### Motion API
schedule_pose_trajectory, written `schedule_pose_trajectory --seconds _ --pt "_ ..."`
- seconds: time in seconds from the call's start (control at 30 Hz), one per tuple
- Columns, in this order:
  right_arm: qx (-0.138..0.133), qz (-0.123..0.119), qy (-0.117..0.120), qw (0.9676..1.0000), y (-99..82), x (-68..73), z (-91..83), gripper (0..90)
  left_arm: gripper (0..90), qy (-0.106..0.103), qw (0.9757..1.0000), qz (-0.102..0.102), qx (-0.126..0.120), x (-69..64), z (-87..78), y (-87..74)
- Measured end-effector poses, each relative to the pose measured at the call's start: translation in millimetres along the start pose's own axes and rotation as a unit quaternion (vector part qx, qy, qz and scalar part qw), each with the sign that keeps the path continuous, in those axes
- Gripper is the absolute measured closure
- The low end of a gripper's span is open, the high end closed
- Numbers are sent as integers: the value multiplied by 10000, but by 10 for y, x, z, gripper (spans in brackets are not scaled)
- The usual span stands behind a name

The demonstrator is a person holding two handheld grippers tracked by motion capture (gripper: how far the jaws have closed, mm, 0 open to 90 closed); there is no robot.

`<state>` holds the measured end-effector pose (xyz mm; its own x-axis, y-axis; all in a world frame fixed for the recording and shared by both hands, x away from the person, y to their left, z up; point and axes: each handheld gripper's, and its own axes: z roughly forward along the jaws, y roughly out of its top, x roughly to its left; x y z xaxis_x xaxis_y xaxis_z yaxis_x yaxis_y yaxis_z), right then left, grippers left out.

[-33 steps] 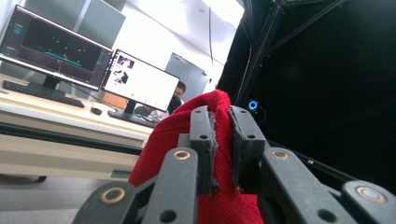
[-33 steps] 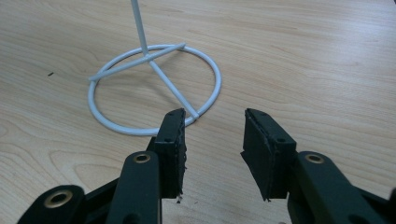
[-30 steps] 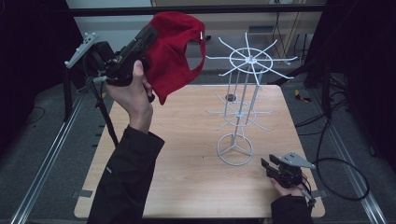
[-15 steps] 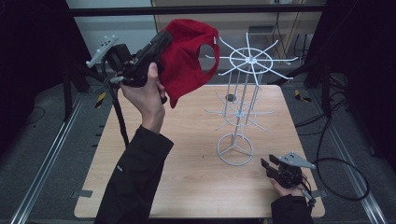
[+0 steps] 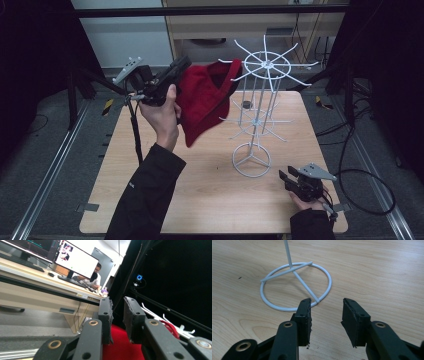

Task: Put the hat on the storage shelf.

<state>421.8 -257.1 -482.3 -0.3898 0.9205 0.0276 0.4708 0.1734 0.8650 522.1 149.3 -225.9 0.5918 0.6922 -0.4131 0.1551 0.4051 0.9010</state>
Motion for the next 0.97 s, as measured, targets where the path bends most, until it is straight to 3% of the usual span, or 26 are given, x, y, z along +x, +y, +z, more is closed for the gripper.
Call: schedule_pose_trajectory --seconds 0.27,0.43,0.57,0.67,0.77,0.87,0.97 --pt "4 -46 -1 10000 -2 3 3 593 752 -137 9996 179 175 -30 -69 -125" --pt "-1 -40 -10 10000 -4 -2 2 593 699 -109 9985 523 143 -2 -316 -96" --pt "3 -34 -24 10000 -5 -1 3 586 621 7 9966 779 261 118 -579 -119" --pt "6 -11 -43 10000 -8 -1 1 552 518 180 9932 1055 463 256 -794 -220" --pt "5 5 -65 10000 -10 -2 6 524 475 396 9905 1165 619 433 -1002 -365" --pt "13 0 -149 9999 -15 -2 17 458 417 741 9837 1339 949 673 -1228 -604" --pt "4 42 -207 9998 -15 -4 25 400 367 977 9774 1305 1344 897 -1401 -856"
